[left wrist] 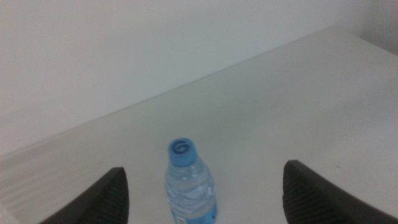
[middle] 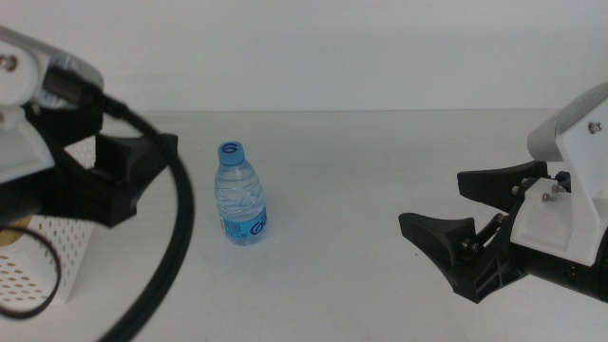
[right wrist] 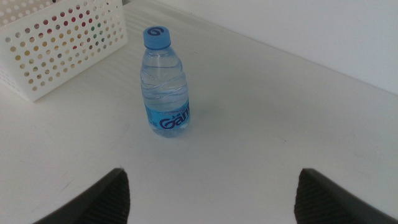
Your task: Use arms to grab the bottles and put them into the dustbin to the left of the table.
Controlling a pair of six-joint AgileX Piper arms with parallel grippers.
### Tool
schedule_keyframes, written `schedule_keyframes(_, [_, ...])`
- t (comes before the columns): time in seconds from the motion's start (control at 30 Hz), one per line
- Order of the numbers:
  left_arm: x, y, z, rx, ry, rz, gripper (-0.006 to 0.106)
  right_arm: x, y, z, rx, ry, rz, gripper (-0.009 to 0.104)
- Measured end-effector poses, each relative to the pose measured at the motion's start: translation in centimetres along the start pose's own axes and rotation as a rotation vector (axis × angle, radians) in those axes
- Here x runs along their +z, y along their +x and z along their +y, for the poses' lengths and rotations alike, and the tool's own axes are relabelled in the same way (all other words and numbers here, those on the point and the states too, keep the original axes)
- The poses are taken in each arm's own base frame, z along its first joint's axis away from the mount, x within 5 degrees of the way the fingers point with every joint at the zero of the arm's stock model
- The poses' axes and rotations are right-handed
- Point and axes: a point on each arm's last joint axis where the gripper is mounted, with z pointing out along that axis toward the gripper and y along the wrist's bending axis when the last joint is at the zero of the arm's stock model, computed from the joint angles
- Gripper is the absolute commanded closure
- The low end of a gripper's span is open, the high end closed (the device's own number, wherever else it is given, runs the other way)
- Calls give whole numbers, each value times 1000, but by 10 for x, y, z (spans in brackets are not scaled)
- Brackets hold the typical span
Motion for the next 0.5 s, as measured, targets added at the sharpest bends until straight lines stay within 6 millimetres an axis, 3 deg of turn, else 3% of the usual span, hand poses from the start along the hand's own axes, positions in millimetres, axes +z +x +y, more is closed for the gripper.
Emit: schedule_keyframes(0.5, [22,1,27,1,-138,-1,24,0,0,0,0,0,0,17])
